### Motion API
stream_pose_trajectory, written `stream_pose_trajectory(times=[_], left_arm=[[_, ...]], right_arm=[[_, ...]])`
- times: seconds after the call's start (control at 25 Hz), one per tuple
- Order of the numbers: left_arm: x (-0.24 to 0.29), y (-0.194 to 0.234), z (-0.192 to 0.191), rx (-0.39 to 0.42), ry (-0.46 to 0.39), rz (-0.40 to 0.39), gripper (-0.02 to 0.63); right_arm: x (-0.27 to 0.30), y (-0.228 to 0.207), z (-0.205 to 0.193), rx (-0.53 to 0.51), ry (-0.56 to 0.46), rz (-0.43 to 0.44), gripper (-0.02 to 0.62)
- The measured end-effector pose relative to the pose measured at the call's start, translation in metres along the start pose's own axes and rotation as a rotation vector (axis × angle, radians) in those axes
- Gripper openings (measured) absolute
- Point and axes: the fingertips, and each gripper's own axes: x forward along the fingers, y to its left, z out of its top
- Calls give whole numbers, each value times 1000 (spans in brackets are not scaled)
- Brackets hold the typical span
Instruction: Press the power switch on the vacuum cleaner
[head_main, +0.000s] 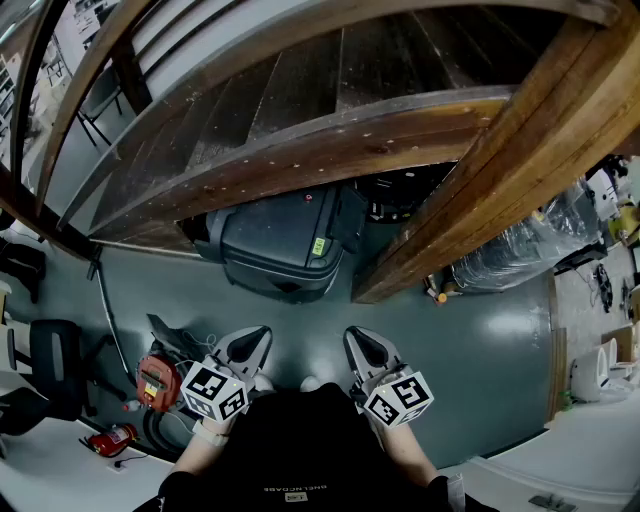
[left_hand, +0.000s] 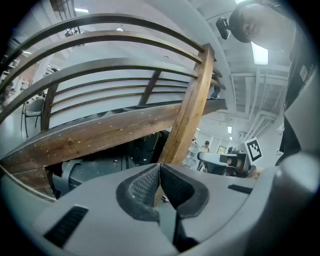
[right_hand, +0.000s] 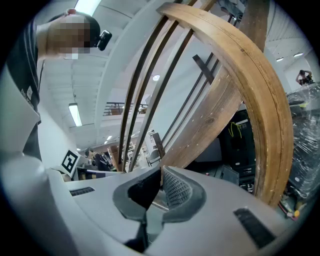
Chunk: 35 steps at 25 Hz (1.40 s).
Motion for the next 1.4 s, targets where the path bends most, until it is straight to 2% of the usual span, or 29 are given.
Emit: stream_pose_trajectory(times=[0.56,1.0,1.24,1.4], left_arm=[[-36,42,8,-14,-21,6,15],[-83,96,-3,-13,19,4,15],[-82,116,0,-33,18,18,15],[-66,135,1,-57,16,57,15]], right_arm=[[43,40,-2,-2,7,17,34],[91,78,-17,11,30,14,34],[117,86,-24,22,66,42,35],[144,76,-24,10,97,100,34]])
